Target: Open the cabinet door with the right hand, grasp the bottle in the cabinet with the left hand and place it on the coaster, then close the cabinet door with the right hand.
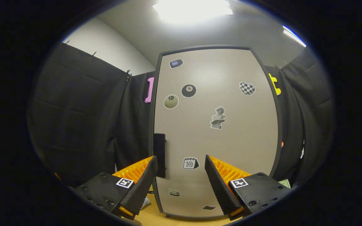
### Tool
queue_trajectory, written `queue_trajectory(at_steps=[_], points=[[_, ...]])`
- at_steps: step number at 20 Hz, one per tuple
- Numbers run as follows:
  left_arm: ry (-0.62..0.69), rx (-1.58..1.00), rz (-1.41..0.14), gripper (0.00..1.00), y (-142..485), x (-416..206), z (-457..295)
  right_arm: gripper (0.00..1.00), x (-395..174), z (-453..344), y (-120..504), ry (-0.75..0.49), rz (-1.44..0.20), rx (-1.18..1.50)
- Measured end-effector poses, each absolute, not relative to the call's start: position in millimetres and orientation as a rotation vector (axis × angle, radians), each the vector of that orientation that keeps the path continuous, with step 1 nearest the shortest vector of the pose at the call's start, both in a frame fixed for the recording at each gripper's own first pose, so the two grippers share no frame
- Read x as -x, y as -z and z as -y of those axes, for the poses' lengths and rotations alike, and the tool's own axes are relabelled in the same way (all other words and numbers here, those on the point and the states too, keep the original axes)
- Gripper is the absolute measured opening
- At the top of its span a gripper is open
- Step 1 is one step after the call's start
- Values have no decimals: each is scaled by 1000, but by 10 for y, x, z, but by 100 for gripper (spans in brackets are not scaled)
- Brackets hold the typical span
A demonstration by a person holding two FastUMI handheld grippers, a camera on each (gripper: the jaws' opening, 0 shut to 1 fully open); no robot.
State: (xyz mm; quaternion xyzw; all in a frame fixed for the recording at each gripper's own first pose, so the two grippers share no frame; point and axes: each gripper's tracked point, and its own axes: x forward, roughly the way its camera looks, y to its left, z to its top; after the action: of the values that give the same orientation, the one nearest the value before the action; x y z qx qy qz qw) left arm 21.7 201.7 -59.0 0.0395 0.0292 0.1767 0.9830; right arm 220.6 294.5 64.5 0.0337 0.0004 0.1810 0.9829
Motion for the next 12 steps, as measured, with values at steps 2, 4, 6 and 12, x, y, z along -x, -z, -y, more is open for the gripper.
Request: queue_trajectory(at_steps=[2,4,6,12], points=[[-365,-78,-65,80,645,-211,-2112,96,-2282,-3080,-659,-364,2,-62],[-367,-77,-70,82,692,-226,-2191,94,-2390,-3196,-650,-354,2,-49],[-370,-83,-74,80,747,-259,-2284,95,-2472,-3319,-605,-347,-13,-41],[-343,-72,-94,80,920,-437,-2437,91,-2691,-3674,-428,-358,-89,-64]])
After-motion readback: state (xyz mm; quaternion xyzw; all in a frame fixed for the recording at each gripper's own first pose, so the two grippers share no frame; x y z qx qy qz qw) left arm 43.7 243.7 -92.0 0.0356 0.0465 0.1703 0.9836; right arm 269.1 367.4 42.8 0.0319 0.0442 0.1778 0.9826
